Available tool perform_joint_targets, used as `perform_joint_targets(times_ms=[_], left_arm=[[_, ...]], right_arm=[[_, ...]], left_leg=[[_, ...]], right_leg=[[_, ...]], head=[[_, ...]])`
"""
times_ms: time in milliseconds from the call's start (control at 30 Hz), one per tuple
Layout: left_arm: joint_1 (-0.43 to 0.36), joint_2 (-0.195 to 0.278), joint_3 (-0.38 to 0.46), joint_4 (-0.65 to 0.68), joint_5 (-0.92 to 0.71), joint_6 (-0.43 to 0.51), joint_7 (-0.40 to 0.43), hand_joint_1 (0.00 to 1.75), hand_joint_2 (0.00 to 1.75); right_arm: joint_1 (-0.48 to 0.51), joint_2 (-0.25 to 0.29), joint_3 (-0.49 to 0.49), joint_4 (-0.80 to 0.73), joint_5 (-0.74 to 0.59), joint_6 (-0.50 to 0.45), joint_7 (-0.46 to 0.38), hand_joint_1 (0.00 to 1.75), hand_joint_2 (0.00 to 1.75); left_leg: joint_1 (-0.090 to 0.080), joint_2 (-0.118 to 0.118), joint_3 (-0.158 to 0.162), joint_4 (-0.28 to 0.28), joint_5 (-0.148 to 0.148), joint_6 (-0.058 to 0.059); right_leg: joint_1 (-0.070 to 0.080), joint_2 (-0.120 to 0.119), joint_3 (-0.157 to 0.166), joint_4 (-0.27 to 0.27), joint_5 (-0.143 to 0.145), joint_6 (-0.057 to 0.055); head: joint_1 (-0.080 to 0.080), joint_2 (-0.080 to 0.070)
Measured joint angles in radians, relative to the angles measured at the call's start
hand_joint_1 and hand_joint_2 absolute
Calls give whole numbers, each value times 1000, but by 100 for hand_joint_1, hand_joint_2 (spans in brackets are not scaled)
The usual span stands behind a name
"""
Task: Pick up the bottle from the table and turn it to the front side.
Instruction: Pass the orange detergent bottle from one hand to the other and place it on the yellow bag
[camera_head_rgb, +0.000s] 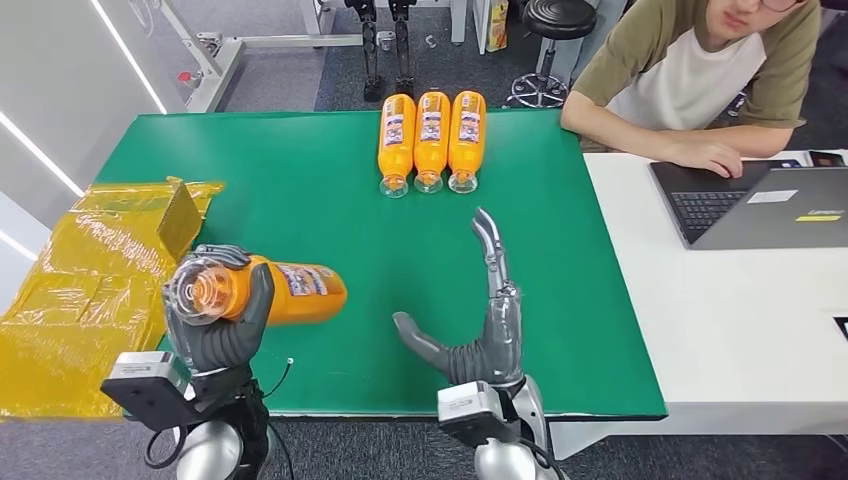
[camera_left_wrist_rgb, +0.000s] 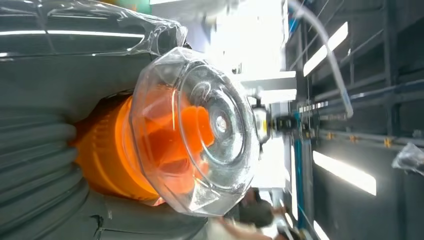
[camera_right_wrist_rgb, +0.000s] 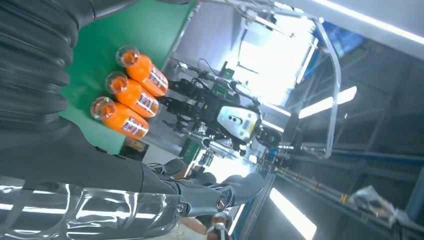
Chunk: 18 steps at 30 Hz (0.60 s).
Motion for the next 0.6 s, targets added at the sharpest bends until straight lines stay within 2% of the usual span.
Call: perform_joint_targets(times_ms=[167, 333, 433, 600], left_arm=[[25, 46, 83, -43, -200, 54, 73, 175, 175], [92, 128, 198, -91, -457, 134, 145, 175, 175], [121, 164, 245, -114, -481, 141, 150, 175, 175], [137, 186, 269, -133, -488, 141, 150, 175, 175]], right_arm=[[34, 13, -19, -83, -40, -48, -46, 0, 175], [102, 14, -35, -135, -141, -59, -157, 0, 175], [122, 14, -41, -143, -157, -59, -179, 0, 175], [130, 14, -43, -149, -159, -59, -181, 0, 175]], left_leg=[[0, 0, 0, 0, 0, 0], [0, 1, 0, -1, 0, -1], [0, 1, 0, -1, 0, -1], [0, 1, 0, -1, 0, -1]], right_leg=[[0, 0, 0, 0, 0, 0], [0, 2, -1, 0, -1, -1], [0, 1, -2, 0, -1, -2], [0, 1, -1, 0, -1, -1]], head=[[0, 0], [0, 0], [0, 0], [0, 0]])
